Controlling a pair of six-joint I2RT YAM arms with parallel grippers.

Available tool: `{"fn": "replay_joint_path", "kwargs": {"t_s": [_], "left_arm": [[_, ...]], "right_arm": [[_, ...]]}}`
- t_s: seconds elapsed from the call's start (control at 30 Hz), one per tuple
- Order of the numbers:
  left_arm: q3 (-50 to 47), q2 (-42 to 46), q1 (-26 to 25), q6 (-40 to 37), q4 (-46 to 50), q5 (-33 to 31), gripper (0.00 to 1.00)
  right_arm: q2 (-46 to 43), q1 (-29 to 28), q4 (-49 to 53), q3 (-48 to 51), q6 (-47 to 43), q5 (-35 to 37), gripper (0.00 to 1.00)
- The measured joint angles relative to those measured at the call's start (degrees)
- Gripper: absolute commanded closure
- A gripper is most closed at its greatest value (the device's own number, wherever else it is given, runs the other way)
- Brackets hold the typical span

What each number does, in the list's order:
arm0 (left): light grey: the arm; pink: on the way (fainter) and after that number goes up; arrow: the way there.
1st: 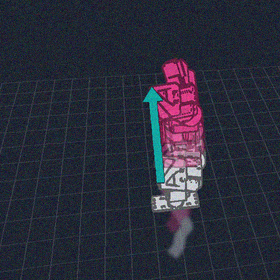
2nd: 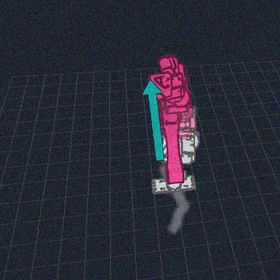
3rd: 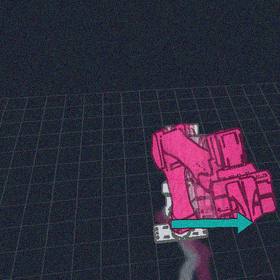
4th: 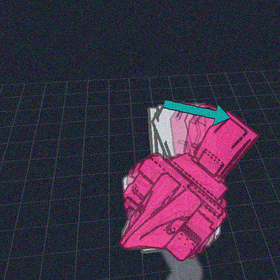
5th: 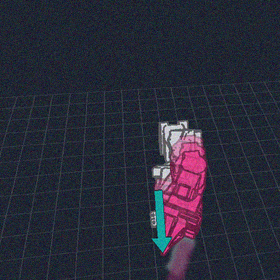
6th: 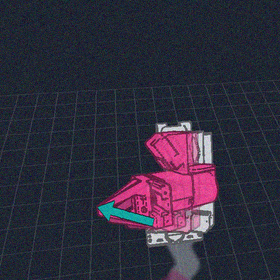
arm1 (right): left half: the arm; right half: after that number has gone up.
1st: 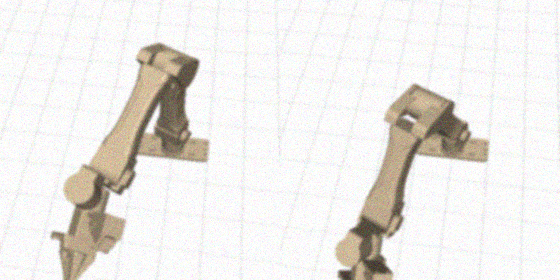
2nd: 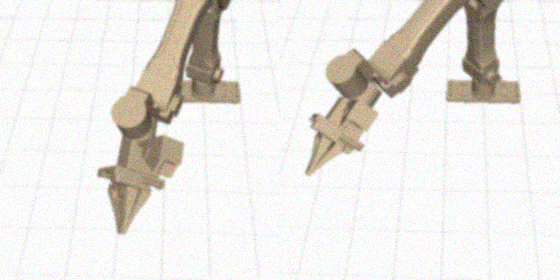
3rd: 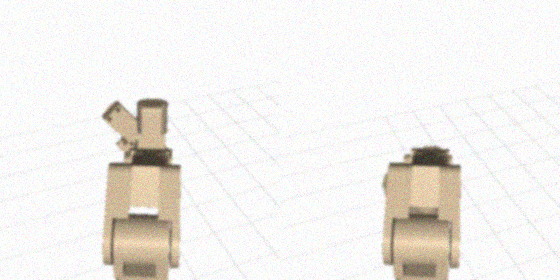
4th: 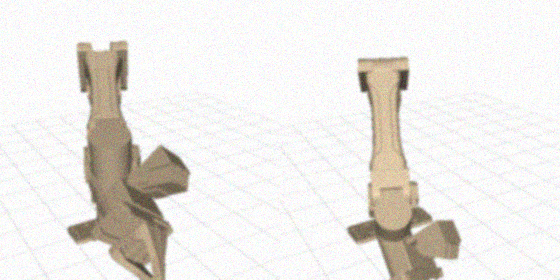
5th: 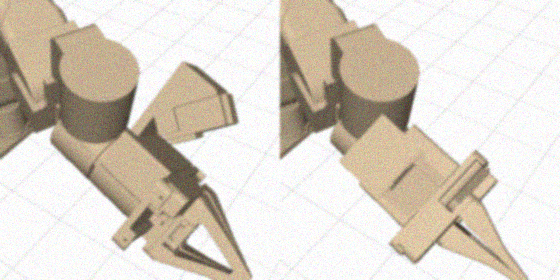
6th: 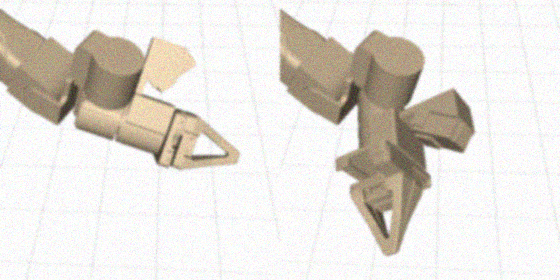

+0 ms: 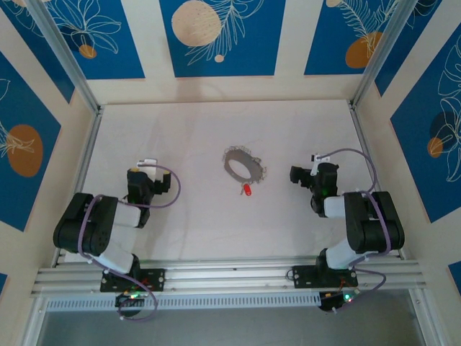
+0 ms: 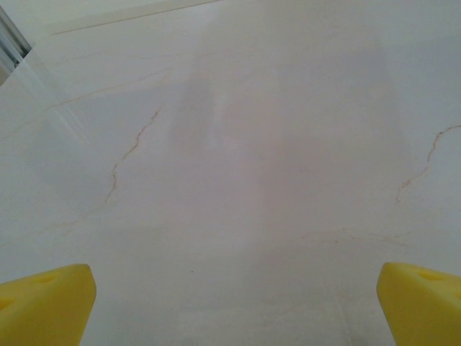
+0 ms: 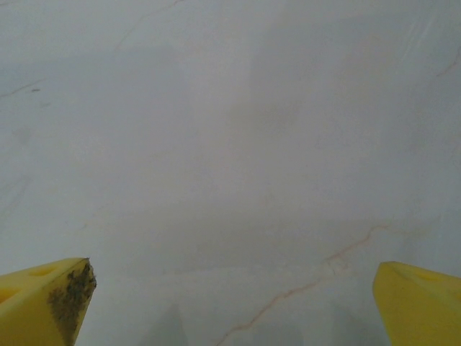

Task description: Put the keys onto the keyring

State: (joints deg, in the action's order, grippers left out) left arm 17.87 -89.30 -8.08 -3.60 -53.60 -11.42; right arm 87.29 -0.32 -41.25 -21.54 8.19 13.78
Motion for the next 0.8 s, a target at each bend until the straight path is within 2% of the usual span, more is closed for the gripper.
{"fn": "replay_joint_path", "kwargs": {"t_s": [0.2, 0.8], "left_arm": [[3.28, -0.04, 2.36, 0.48, 0.92, 2.45, 0.0], [3.63, -0.04, 3.1, 1.11, 2.23, 4.57, 0.0]], "right_arm": [[0.2, 0.35, -2.12, -1.62, -0.83, -6.49, 0.01], [0.2, 0.33, -3.15, -1.73, -1.05, -8.28, 0.01]]}}
